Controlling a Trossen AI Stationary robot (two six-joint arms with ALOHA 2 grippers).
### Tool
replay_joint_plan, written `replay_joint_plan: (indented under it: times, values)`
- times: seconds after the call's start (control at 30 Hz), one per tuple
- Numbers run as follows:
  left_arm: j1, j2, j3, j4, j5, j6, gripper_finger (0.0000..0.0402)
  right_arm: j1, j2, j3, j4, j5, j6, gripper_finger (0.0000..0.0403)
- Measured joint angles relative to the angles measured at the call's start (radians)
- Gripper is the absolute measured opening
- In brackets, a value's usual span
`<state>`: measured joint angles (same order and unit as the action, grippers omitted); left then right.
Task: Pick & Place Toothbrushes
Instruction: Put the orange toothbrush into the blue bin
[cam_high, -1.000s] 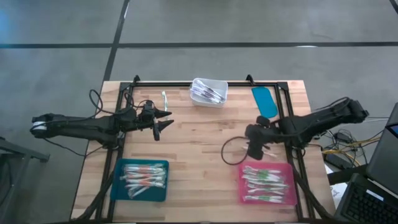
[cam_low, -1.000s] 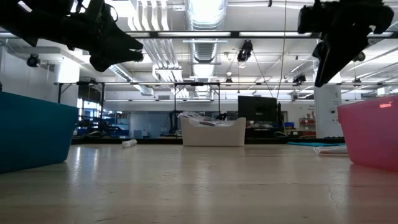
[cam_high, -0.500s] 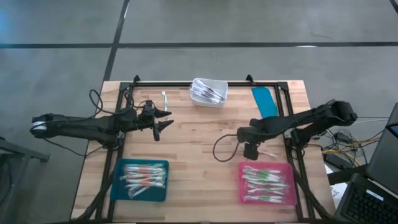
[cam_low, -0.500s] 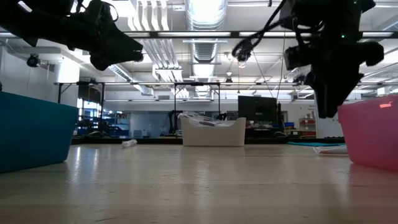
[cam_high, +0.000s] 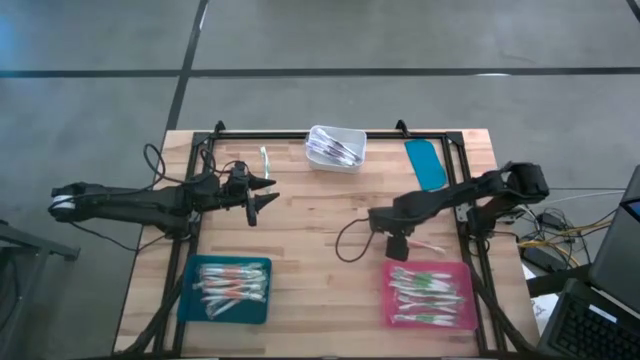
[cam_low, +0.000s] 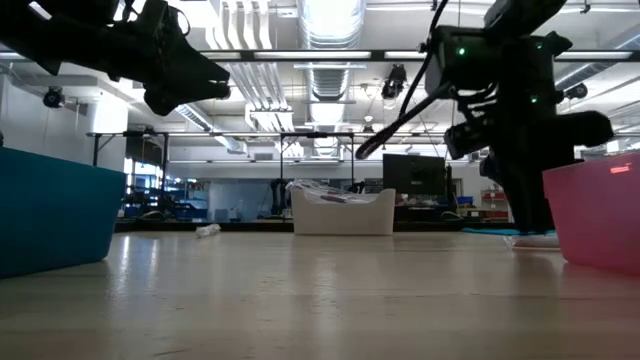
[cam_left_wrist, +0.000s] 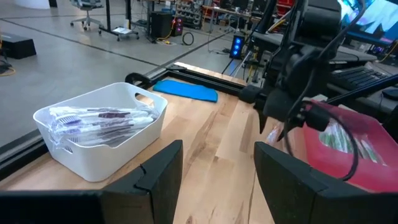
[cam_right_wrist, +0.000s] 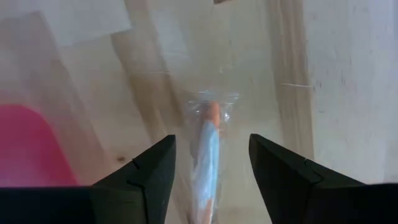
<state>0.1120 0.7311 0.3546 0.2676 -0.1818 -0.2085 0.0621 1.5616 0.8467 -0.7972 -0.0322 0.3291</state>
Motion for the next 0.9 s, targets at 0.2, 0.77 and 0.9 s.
replay_joint_plan:
  times: [0.2, 0.77, 0.9]
  values:
    - [0.0, 0.0, 0.0, 0.0, 0.0, -0.001, 0.0202, -0.026, 0.047, 0.0, 0.004, -0.009, -0.004, 0.0201]
    - [0.0, 0.0, 0.0, 0.0, 0.0, -0.001, 0.0202, -0.038, 0.105, 0.002, 0.021, -0.024, -0.076, 0.0066]
    - [0.0, 0.0, 0.0, 0.0, 0.0, -0.001, 0.0202, -0.038, 0.105, 0.002, 0.026, -0.029, -0.085, 0.0021]
